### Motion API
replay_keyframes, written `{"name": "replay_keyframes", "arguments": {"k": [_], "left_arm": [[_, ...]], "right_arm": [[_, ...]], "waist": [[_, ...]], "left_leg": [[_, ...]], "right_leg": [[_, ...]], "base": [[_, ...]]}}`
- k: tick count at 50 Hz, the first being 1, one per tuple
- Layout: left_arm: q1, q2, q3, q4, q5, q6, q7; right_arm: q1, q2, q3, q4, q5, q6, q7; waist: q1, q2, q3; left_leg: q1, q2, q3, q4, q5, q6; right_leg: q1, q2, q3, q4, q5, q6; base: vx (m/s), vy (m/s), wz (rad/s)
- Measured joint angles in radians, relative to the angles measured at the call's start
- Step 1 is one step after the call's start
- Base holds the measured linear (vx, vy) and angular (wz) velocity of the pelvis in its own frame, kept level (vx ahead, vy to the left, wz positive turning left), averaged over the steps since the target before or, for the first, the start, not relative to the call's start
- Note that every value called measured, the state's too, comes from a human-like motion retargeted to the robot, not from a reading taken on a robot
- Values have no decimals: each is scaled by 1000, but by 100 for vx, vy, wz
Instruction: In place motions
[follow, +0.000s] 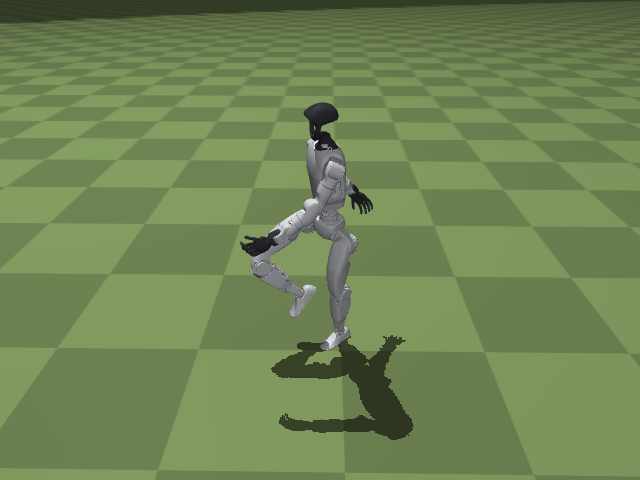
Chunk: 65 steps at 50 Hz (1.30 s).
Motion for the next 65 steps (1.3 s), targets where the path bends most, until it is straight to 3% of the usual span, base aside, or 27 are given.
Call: {"name": "replay_keyframes", "arguments": {"k": [5,10,13,15,16,17,18,20,22,24,25,27,31,33,35,38,40,45,47,48,50,52,56,58,62,65], "left_arm": [[23,0,7,11,-28,-13,-47],[175,-35,41,143,17,3,-39],[325,-75,82,283,80,22,-30],[444,-92,138,383,122,42,-3],[511,-94,184,427,128,56,23],[578,-95,230,466,128,69,49],[646,-96,277,497,114,79,77],[743,-98,381,567,65,61,128],[799,-104,483,618,-25,35,144],[858,-101,533,644,-67,63,105],[890,-99,546,646,-60,100,89],[962,-83,567,646,21,154,103],[1100,-21,569,646,94,160,86],[1122,-7,609,646,92,157,77],[1106,-14,648,646,52,164,86],[1051,-22,673,646,-49,157,100],[1002,-26,666,646,-83,141,86],[852,-25,519,634,-96,95,118],[769,-14,423,635,-82,75,170],[722,-10,365,640,-67,70,187],[590,0,260,643,-37,94,163],[407,25,166,616,1,131,63],[132,66,42,426,107,160,-113],[75,76,68,302,190,145,-112],[103,79,57,129,156,23,34],[153,57,40,50,58,-61,79]], "right_arm": [[-3,4,-15,0,-71,22,40],[-109,34,55,0,-73,13,119],[-209,69,123,0,-75,-7,115],[-299,94,182,0,-100,-5,53],[-357,104,224,0,-114,-7,33],[-423,118,269,0,-119,-7,27],[-506,140,317,0,-106,-5,48],[-694,184,356,-43,-97,-24,113],[-860,219,371,-199,-136,-33,188],[-986,251,383,-367,-179,-61,221],[-1043,262,378,-446,-202,-82,217],[-1110,244,366,-588,-220,-135,197],[-1156,198,328,-770,-193,-223,186],[-1185,206,306,-776,-187,-249,176],[-1218,220,288,-736,-174,-241,171],[-1190,254,284,-659,-128,-214,213],[-1128,269,297,-612,-113,-210,226],[-846,254,369,-460,-193,-213,168],[-713,242,369,-364,-243,-194,156],[-648,227,354,-303,-268,-184,160],[-559,183,319,-158,-311,-139,184],[-519,138,265,-34,-317,-62,193],[-343,70,214,0,-247,111,169],[-260,56,191,0,-247,145,141],[-86,28,99,0,-264,146,103],[-11,11,42,0,-200,125,101]], "waist": [[20,-47,-19],[127,-84,-60],[196,-99,-97],[191,-108,-110],[196,-122,-133],[208,-141,-158],[233,-169,-187],[309,-189,-114],[331,-204,45],[375,-233,148],[402,-242,195],[475,-273,222],[634,-345,171],[649,-381,166],[637,-377,168],[574,-345,125],[525,-327,76],[418,-287,-67],[386,-230,-110],[362,-204,-134],[289,-156,-193],[214,-151,-127],[111,-109,92],[47,-93,144],[-27,-79,89],[-23,-67,32]], "left_leg": [[51,-9,56,-16,-15,-9],[137,-7,160,-40,-50,-40],[162,-13,203,-3,-83,-64],[155,-22,201,76,-91,-71],[125,-30,245,154,-42,-71],[72,-35,291,261,26,-73],[-26,-32,341,426,134,-79],[-203,82,451,752,304,21],[-331,125,407,1007,220,55],[-463,197,450,1234,114,94],[-542,201,439,1325,87,106],[-720,156,423,1456,47,108],[-964,133,504,1552,2,103],[-974,121,539,1541,1,94],[-924,132,529,1534,1,94],[-752,122,459,1448,30,78],[-593,76,402,1300,60,32],[-58,-62,291,570,159,-86],[154,-54,305,214,-13,-136],[229,-43,367,101,-107,-109],[253,-30,432,-64,-113,-98],[167,-53,195,-40,-61,-90],[174,-16,101,-1,-47,-35],[172,-5,53,4,-44,-19],[160,2,57,-23,-36,-9],[141,4,73,-35,-35,-21]], "right_leg": [[144,8,16,-166,-5,-27],[520,178,21,-631,49,-7],[800,267,29,-1055,129,55],[991,320,-20,-1340,-78,71],[1028,312,-91,-1419,-135,16],[1047,297,-130,-1484,-165,-19],[1029,270,-105,-1518,-140,-16],[995,271,103,-1484,-123,18],[1039,272,101,-1475,-99,-1],[1062,279,103,-1471,-92,-41],[1075,292,143,-1473,-89,-50],[1071,274,158,-1463,-92,-69],[995,218,210,-1431,-89,-89],[975,197,228,-1411,-95,-94],[987,203,228,-1417,-100,-92],[1030,228,198,-1465,-96,-69],[1051,229,172,-1499,-94,-45],[1075,224,58,-1505,-127,14],[1047,279,14,-1434,-144,-1],[1025,292,-31,-1376,-127,-10],[850,214,-156,-1064,38,-44],[572,141,-3,-670,200,-19],[328,77,51,-211,139,6],[217,59,63,-68,112,11],[58,51,71,22,71,0],[60,50,68,-39,54,-5]], "base": [[9,-5,-48],[18,9,-98],[17,18,-55],[17,23,10],[8,30,-35],[-2,34,-100],[-24,31,-136],[-63,23,-153],[-75,14,-100],[-59,6,-82],[-40,-3,-60],[-20,-13,-58],[13,-18,-52],[5,-8,9],[2,4,28],[22,8,57],[33,9,66],[48,-7,54],[55,-21,30],[41,-21,69],[8,-22,118],[-48,-15,163],[-49,-5,139],[-21,0,87],[19,-14,15],[11,-13,-37]]}}
